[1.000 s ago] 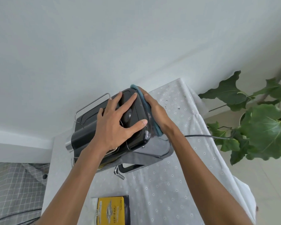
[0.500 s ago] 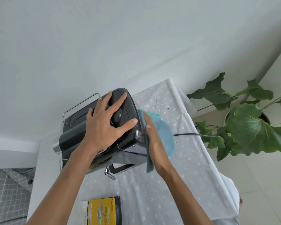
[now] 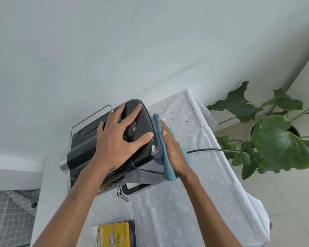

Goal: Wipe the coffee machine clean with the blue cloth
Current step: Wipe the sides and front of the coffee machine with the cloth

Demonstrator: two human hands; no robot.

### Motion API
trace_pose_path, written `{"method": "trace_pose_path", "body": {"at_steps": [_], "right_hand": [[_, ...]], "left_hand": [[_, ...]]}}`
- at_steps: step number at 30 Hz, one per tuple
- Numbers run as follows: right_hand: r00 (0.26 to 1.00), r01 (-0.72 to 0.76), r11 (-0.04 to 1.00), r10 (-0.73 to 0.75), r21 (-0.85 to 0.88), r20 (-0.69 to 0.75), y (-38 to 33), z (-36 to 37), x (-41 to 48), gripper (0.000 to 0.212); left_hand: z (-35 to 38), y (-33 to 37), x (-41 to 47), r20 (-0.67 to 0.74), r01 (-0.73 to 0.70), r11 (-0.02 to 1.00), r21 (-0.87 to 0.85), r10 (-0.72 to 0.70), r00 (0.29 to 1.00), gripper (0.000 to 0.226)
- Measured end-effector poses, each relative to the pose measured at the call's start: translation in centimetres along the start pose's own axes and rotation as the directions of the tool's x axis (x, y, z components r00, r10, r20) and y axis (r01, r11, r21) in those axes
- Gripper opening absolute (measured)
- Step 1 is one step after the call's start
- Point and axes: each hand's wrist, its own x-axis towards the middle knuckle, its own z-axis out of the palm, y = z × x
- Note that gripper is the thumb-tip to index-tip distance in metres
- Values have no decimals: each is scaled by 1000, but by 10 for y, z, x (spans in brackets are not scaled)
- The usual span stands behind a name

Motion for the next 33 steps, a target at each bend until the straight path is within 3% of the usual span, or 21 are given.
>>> {"method": "trace_pose_path", "body": {"at_steps": [4, 7, 10, 15, 18, 25, 29, 33], "right_hand": [[998, 47, 999, -47, 13, -30, -18, 12, -5, 51], [997, 73, 995, -75, 72, 27, -33, 5, 7, 48], [997, 20, 1000, -21, 13, 70, -40, 1, 13, 47], [993, 116, 993, -115, -30, 33, -32, 9, -8, 46], [995, 80, 996, -82, 43, 60, -40, 8, 1, 47], [994, -51, 999, 51, -4, 99, -41, 0, 21, 54], [997, 23, 997, -28, 73, 77, -39, 9, -8, 46], [991, 47, 994, -58, 96, 121, -54, 7, 22, 46]], "left_hand": [[-1, 0, 1, -1, 5, 1000, 3, -5, 1000, 81], [0, 0, 2, 9, 9, 1000, -8, -9, 1000, 81], [0, 0, 3, 8, 11, 1000, -9, -11, 1000, 81], [1, 1, 1, -2, 10, 1000, -16, -10, 1000, 81], [0, 0, 3, -3, 17, 1000, -13, -17, 1000, 80], [0, 0, 1, 9, 13, 1000, -9, -13, 1000, 80], [-1, 1, -1, 8, 7, 1000, -8, -7, 1000, 80], [-2, 0, 1, 23, 8, 1000, -17, -8, 1000, 79]]}}
